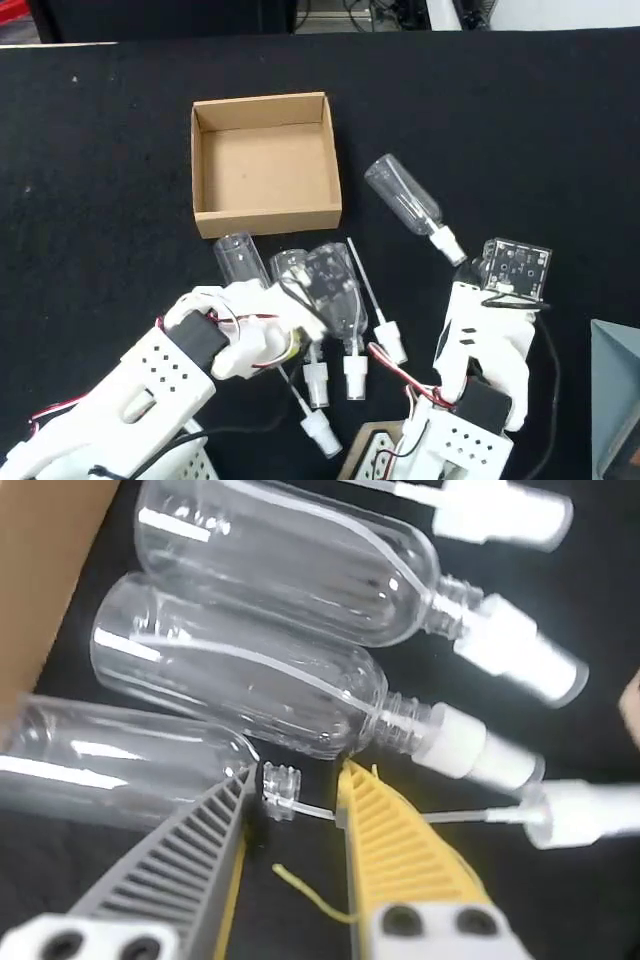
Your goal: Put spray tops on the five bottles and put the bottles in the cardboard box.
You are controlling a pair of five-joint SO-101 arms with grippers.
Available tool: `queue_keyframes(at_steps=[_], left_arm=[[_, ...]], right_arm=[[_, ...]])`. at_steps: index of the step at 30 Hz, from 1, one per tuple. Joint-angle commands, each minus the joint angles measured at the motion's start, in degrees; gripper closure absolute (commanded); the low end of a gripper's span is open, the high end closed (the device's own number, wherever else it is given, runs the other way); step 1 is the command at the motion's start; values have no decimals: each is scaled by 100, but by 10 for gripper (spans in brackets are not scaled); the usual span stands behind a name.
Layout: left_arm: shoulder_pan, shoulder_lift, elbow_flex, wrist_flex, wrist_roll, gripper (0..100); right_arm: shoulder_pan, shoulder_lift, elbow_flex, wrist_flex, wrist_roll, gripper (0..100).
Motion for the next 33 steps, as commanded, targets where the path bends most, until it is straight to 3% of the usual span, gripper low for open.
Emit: queue_keyframes(at_steps=[1,12,33], left_arm=[[13,18,-374,-97,-862,880],[57,26,-479,-105,-2549,881],[1464,35,-163,325,-4967,883]], right_arm=[[141,-549,-321,79,-35,930],[448,-541,-848,800,-44,930],[888,-523,-1218,914,-185,930]])
